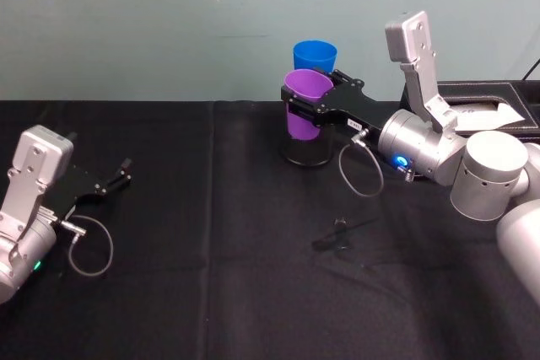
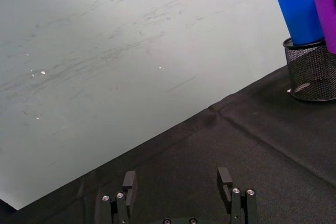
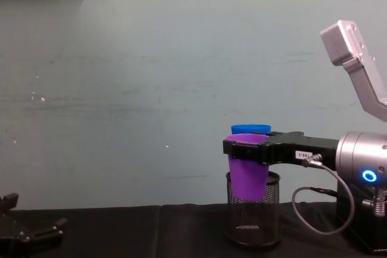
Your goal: Pick up one cup with a gripper and tap it against the other cup.
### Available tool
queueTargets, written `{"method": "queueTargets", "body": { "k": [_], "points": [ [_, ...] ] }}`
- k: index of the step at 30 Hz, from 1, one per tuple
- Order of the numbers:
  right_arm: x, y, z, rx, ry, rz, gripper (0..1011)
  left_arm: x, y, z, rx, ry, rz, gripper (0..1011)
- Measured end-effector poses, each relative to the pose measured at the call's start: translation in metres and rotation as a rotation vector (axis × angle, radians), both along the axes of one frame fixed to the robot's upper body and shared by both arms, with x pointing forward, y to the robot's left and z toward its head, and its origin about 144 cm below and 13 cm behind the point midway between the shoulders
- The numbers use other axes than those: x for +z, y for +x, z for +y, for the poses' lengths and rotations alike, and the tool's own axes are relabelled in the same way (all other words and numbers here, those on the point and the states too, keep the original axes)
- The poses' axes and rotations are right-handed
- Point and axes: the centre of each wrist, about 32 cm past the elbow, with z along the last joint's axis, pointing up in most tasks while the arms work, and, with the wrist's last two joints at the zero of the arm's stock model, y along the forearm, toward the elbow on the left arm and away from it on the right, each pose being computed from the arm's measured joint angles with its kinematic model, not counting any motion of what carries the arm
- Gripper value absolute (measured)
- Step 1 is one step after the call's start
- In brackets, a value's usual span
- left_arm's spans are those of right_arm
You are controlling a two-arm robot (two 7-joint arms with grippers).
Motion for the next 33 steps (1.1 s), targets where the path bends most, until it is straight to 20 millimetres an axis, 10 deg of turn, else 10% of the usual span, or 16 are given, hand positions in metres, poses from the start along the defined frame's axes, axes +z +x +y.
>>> {"method": "queueTargets", "body": {
  "k": [33],
  "points": [
    [0.0000,0.0000,0.0000,0.000,0.000,0.000,747,0.0000,0.0000,0.0000,0.000,0.000,0.000,1000]
  ]
}}
